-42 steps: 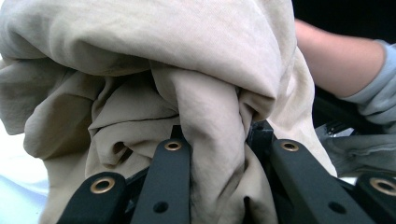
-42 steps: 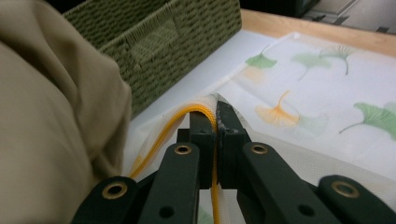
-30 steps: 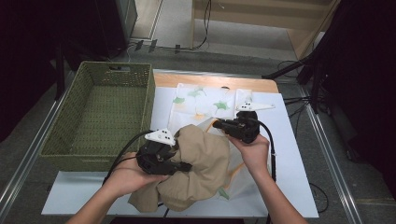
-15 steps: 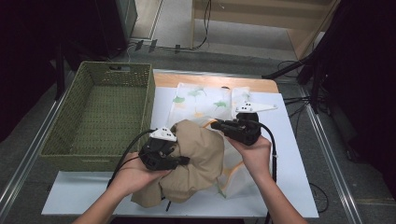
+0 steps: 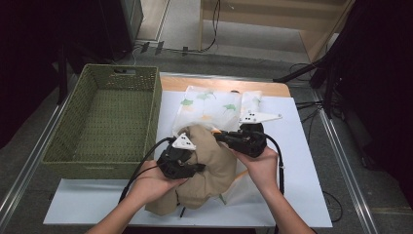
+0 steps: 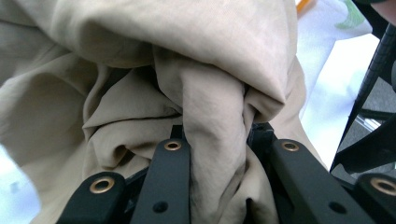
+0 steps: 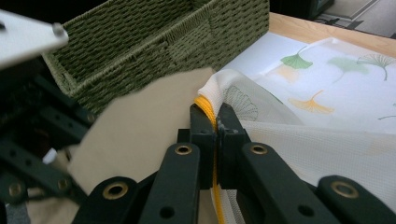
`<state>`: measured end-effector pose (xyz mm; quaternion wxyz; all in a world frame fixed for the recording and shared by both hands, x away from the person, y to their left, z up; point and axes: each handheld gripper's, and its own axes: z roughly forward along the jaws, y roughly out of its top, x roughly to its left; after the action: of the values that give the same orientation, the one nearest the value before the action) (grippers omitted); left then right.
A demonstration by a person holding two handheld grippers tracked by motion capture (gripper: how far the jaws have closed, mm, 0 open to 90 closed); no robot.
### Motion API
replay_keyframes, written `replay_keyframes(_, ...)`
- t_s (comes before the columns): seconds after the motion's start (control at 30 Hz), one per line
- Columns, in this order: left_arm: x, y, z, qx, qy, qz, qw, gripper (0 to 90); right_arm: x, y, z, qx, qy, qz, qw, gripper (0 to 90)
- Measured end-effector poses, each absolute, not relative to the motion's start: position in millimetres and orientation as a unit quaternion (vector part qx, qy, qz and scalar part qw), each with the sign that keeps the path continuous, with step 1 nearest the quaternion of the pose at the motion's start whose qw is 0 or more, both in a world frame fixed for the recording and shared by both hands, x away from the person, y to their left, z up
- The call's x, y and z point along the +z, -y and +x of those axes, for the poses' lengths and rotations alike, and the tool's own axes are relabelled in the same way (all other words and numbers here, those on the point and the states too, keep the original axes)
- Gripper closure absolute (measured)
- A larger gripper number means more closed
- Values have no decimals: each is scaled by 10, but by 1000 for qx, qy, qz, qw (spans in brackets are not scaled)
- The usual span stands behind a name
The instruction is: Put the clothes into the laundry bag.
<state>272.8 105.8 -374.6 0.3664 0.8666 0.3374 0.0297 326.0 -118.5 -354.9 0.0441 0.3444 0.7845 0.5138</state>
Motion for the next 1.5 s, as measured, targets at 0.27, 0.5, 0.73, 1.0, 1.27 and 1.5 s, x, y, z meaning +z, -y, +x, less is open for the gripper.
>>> replay_keyframes(0.27, -3874, -886, 2724, 6, -325, 869, 373, 763, -3359, 1132, 3228, 524, -781, 336, 51, 886)
replay_keyframes(0.5, -4037, -802, 2754, -26, -326, 868, 374, 763, -3139, 1166, 3137, 543, -773, 325, 55, 887)
replay_keyframes(0.73, -4040, -908, 2880, -46, -356, 852, 380, 763, -3070, 1305, 3013, 552, -767, 321, 72, 887)
replay_keyframes(1.0, -3761, -993, 2989, -24, -363, 841, 401, 758, -3306, 1412, 3010, 535, -773, 337, 58, 887)
replay_keyframes(1.27, -3950, -824, 3066, -26, -370, 844, 386, 747, -3480, 1453, 3008, 527, -773, 349, 44, 887)
replay_keyframes(1.5, -4132, -640, 3141, -46, -374, 838, 395, 733, -3459, 1427, 2999, 529, -774, 346, 44, 887)
